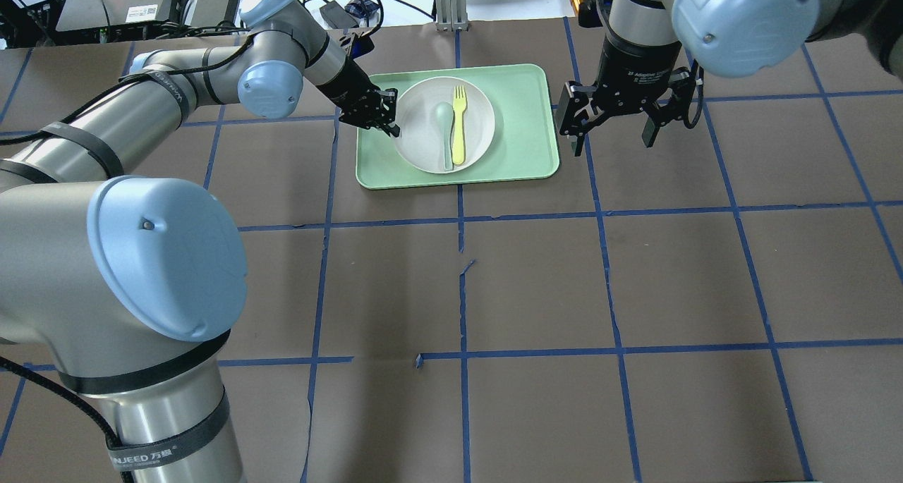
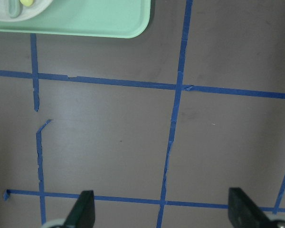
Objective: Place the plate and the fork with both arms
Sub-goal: 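Slide the plate with the left gripper onto the green tray, then release the plate and lift the left gripper while the right gripper moves toward the plate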
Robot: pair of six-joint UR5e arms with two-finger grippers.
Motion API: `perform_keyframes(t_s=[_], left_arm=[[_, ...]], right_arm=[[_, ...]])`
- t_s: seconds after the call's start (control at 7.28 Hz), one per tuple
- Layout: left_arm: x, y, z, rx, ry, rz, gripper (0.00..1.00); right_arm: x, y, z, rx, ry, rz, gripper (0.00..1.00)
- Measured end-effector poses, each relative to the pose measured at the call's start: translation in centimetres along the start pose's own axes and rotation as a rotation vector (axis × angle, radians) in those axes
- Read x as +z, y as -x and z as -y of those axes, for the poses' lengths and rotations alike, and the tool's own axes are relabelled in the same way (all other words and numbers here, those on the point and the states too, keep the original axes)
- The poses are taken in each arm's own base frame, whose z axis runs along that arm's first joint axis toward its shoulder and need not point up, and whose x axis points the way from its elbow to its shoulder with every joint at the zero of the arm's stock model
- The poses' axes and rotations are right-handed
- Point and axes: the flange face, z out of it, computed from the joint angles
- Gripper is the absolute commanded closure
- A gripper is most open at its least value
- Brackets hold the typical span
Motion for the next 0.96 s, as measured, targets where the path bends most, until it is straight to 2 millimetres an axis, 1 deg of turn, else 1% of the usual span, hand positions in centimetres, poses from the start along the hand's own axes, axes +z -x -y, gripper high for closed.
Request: perform_keyframes(t_s=[0.27, 0.41, 0.55, 0.69, 0.82, 0.96], left_arm=[[0.6, -0.9, 0.0, 0.018, -0.002, 0.001, 1.00], [0.8, -1.4, 0.0, 0.025, -0.001, 0.002, 0.48], [0.9, -1.8, 0.0, 0.033, -0.005, 0.005, 0.09], [0.6, -2.1, 0.1, 0.039, -0.020, 0.010, 0.00], [0.0, -2.6, 0.1, 0.043, -0.040, 0.013, 0.00], [-1.2, -3.2, 0.0, 0.043, -0.059, 0.018, 0.00]], right_arm=[[0.0, 0.0, 0.0, 0.000, 0.000, 0.000, 0.00], [0.0, 0.0, 0.0, -0.001, 0.000, 0.000, 0.00], [0.0, 0.0, 0.0, -0.001, 0.000, 0.000, 0.00], [0.0, 0.0, 0.0, -0.001, -0.002, -0.001, 0.00], [-0.2, 0.0, 0.2, -0.002, -0.015, -0.003, 0.00], [-0.3, 0.0, 0.7, -0.004, -0.046, -0.008, 0.00]])
